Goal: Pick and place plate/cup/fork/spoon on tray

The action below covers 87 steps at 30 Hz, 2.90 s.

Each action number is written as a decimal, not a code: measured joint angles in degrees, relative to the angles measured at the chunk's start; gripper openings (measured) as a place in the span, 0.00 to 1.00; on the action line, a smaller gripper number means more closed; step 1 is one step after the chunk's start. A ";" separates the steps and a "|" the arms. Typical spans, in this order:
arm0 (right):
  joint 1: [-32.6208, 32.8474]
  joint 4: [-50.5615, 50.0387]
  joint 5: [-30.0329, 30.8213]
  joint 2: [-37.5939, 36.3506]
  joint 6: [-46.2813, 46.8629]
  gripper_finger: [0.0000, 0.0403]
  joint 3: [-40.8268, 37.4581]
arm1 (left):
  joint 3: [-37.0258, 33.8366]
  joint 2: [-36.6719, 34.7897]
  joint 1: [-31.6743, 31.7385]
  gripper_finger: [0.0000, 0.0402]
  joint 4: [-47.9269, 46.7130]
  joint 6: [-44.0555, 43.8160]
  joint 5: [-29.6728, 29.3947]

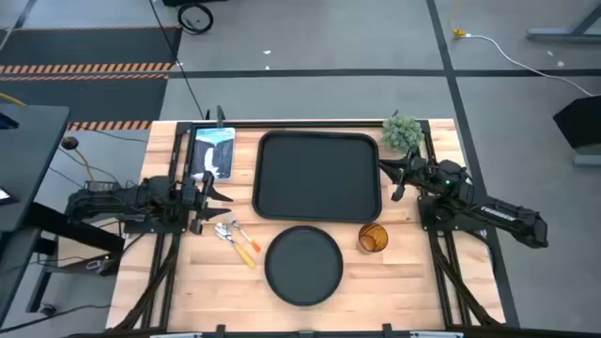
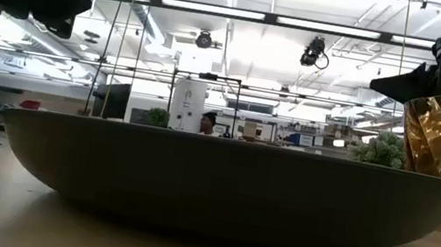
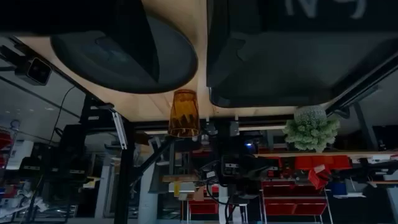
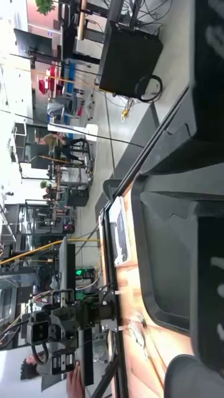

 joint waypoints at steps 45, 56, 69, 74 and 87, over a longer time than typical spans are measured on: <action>0.01 0.00 0.00 0.01 0.01 0.15 -0.01 | 0.00 0.00 0.00 0.35 0.00 0.00 0.00; 0.00 0.00 0.00 0.02 0.00 0.15 0.00 | 0.00 0.00 -0.01 0.35 0.00 0.07 0.00; 0.02 1.43 0.00 0.00 0.54 0.15 -0.01 | 0.00 0.00 0.00 0.35 0.00 -18.25 0.04; 0.00 1.35 0.24 0.00 13.40 0.15 0.00 | 0.00 0.02 0.00 0.35 0.00 -18.03 0.02; 0.11 1.26 -6.08 0.00 16.80 0.15 0.00 | 0.00 0.00 -0.02 0.35 0.00 -18.03 0.02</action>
